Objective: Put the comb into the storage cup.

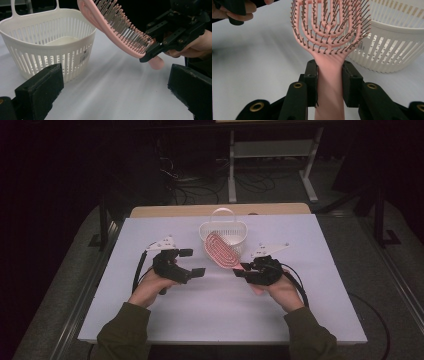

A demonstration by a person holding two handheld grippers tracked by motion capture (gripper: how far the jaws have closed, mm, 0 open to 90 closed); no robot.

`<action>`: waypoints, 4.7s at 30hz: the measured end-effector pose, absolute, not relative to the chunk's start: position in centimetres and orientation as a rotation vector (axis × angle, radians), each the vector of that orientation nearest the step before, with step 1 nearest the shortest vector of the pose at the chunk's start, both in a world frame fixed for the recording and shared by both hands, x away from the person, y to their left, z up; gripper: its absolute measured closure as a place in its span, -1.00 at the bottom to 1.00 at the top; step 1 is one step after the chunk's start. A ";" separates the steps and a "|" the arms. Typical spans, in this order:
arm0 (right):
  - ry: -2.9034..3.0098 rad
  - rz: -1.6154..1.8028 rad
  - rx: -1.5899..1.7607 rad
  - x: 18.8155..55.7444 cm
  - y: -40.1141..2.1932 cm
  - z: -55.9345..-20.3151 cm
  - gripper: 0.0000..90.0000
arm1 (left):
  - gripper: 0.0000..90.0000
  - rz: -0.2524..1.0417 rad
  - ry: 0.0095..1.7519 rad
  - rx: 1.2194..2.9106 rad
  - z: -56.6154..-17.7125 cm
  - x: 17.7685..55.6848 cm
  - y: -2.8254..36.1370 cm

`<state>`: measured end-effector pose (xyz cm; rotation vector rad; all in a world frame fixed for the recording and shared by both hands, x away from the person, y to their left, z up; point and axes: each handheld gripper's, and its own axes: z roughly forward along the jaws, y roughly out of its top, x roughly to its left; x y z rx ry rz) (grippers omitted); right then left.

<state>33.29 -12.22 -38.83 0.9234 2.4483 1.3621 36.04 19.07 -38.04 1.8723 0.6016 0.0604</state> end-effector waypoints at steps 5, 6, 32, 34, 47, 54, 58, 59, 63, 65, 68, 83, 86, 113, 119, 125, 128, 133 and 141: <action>2.442 1.371 0.910 33.2 -12.0 -38.8 0.52 | -1.00 0.059 0.600 1.882 -38.0 36.2 18.9; 2.441 1.375 0.909 33.2 -11.9 -38.8 0.52 | -1.00 0.057 0.603 1.881 -38.0 36.2 18.9; 2.489 1.371 0.811 32.4 -9.2 -39.6 0.52 | -1.00 0.051 0.653 1.868 -38.0 36.1 17.5; 2.491 1.368 0.801 32.3 -9.0 -39.7 0.52 | -1.00 0.062 0.663 1.865 -37.9 36.1 17.5; 2.489 1.362 0.770 32.1 -8.5 -39.9 0.52 | -0.92 0.059 0.670 1.871 -38.1 36.0 17.0; 2.494 1.346 0.752 32.0 -8.3 -40.2 0.52 | -0.76 0.057 0.685 1.855 -38.1 36.0 17.3; 2.490 1.345 0.745 31.9 -8.3 -40.2 0.52 | -0.65 0.037 0.703 1.838 -38.0 36.1 17.5; 2.490 1.344 0.742 31.9 -8.3 -40.2 0.52 | -0.64 0.034 0.709 1.836 -38.0 36.1 17.5; 2.490 1.338 0.740 31.8 -8.2 -40.3 0.52 | -0.52 0.019 0.710 1.833 -38.0 36.2 17.6; 2.489 1.337 0.738 31.8 -8.2 -40.3 0.52 | -0.45 0.015 0.712 1.829 -38.0 36.2 17.6; 2.486 1.339 0.734 31.8 -8.1 -40.3 0.52 | -0.34 0.017 0.721 1.826 -38.0 36.3 17.8; 2.461 1.309 0.723 31.7 -8.0 -40.5 0.52 | -0.06 -0.029 0.742 1.824 -38.0 36.3 17.9; 2.459 1.307 0.721 31.6 -8.0 -40.5 0.52 | -0.03 -0.043 0.745 1.821 -38.0 36.4 18.0; 2.455 1.287 0.713 31.5 -7.5 -40.7 0.52 | 0.37 -0.077 0.672 1.778 -37.7 35.9 17.7; 2.453 1.295 0.719 31.6 -7.5 -40.7 0.52 | 0.39 -0.079 0.663 1.774 -37.6 35.9 17.7; 2.453 1.301 0.720 31.5 -7.5 -40.7 0.52 | 0.41 -0.088 0.659 1.768 -37.5 35.8 17.8; 2.452 1.304 0.717 31.5 -7.6 -40.7 0.52 | 0.42 -0.092 0.653 1.767 -37.5 35.8 17.8; 2.451 1.314 0.719 31.6 -7.6 -40.6 0.51 | 0.43 -0.096 0.648 1.759 -37.4 35.8 17.8; 2.444 1.347 0.732 31.6 -7.7 -40.5 0.34 | 0.44 -0.079 0.636 1.763 -37.1 35.6 17.7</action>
